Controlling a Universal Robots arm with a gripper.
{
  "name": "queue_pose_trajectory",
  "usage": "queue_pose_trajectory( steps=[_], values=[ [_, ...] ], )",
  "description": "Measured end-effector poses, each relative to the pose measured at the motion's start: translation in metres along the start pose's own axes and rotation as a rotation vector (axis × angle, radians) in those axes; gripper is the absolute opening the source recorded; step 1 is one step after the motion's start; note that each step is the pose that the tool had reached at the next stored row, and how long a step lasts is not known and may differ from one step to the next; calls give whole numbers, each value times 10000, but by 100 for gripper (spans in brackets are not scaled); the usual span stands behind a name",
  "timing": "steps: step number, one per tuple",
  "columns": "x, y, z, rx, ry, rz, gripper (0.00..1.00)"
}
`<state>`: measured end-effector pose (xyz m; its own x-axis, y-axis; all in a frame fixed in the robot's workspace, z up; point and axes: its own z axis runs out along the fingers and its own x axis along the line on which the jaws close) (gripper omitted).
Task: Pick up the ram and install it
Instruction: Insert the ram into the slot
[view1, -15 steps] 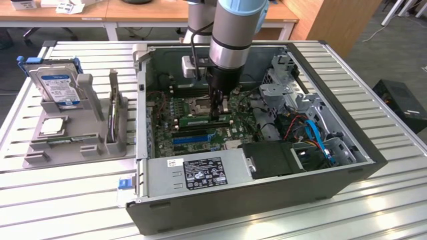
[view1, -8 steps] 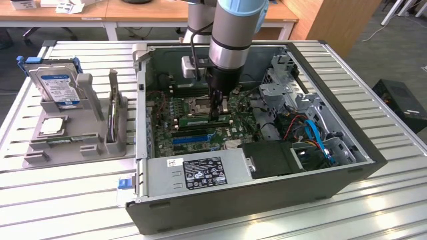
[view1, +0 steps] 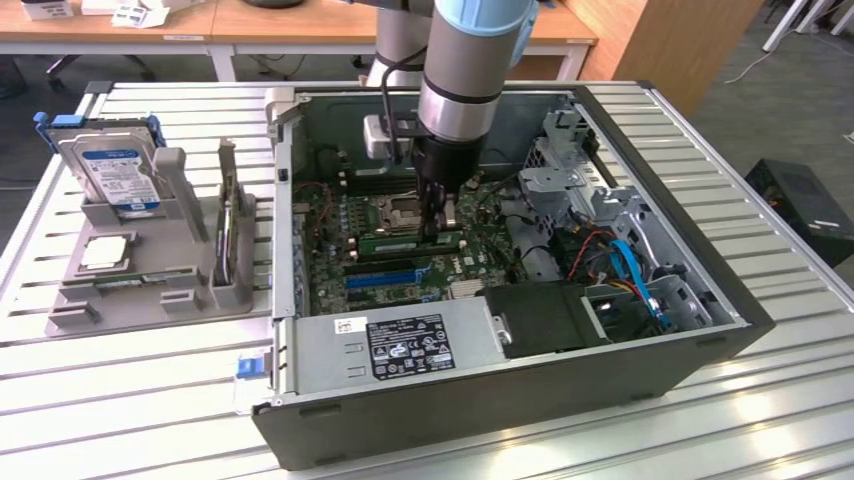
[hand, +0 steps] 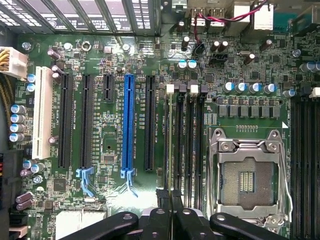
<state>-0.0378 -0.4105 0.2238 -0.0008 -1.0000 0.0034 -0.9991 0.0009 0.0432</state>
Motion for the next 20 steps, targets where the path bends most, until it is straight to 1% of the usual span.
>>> queue_pose_trajectory(
  steps=[13,14,15,16,20],
  values=[
    [0,0,10,1,-2,0,13],
    [0,0,10,1,-2,0,18],
    [0,-1,10,1,-1,0,18],
    [0,0,10,1,-1,0,25],
    [0,0,9,0,0,0,25]
  ],
)
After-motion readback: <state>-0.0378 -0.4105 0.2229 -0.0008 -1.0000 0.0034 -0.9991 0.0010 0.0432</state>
